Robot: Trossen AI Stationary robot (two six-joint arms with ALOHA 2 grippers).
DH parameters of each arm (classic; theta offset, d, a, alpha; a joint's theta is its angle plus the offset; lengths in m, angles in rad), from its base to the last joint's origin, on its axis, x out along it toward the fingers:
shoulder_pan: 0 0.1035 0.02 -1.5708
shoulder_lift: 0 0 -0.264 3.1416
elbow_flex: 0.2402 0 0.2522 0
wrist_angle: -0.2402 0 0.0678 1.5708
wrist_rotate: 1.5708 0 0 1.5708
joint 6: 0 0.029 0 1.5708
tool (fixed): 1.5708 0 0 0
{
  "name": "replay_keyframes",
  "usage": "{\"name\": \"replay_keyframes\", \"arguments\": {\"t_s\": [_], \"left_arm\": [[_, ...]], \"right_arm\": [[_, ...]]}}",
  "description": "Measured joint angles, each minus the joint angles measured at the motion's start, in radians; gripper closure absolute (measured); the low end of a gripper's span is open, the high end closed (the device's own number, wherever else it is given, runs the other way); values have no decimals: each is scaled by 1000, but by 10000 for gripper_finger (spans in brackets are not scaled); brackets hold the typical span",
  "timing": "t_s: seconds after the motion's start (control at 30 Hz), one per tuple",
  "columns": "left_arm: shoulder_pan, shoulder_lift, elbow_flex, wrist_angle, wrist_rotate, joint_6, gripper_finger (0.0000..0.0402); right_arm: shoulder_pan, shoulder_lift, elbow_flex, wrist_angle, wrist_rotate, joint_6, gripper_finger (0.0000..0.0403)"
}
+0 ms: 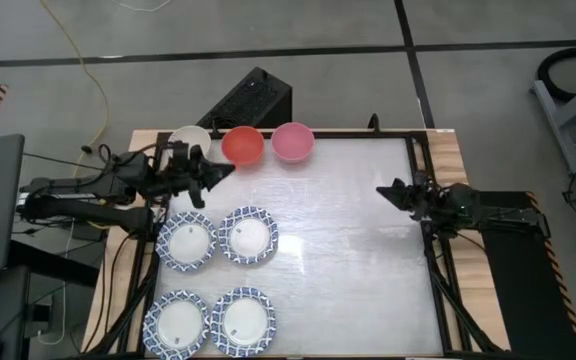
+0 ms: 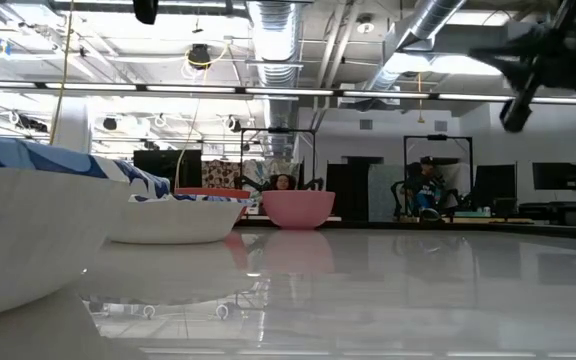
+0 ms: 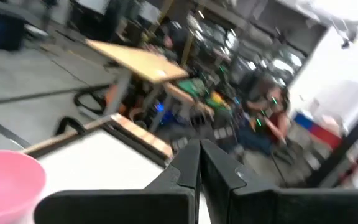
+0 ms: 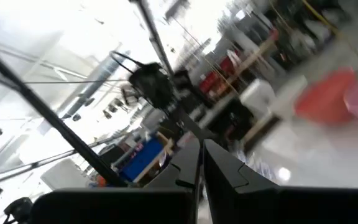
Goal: Nest bowls inside each other by size order
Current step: Stack the white patterned bowl on top of the white patterned bowl
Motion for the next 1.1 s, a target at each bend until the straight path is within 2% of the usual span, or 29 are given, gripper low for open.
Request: {"name": "replay_keyframes", "arguments": {"t_s": [0.13,0.27,0.5,0.7,0.83,0.97,1.1], "left_arm": [[0,-1,0,0,132,-11,394],[-7,4,0,-3,243,-48,371],[-58,23,2,-70,375,-110,307],[-98,23,2,-340,517,-233,261],[-147,23,2,-515,635,-286,256],[-247,23,1,-577,639,-288,259],[-353,37,1,-596,585,-307,259]], "right_arm": [[7,3,70,23,1,-153,360],[8,37,144,15,25,-272,356],[8,165,257,-39,75,-332,314],[11,348,317,-63,75,-331,245],[30,456,338,-59,74,-331,211],[45,540,350,-57,74,-319,195],[60,604,353,-50,74,-281,193]]}}
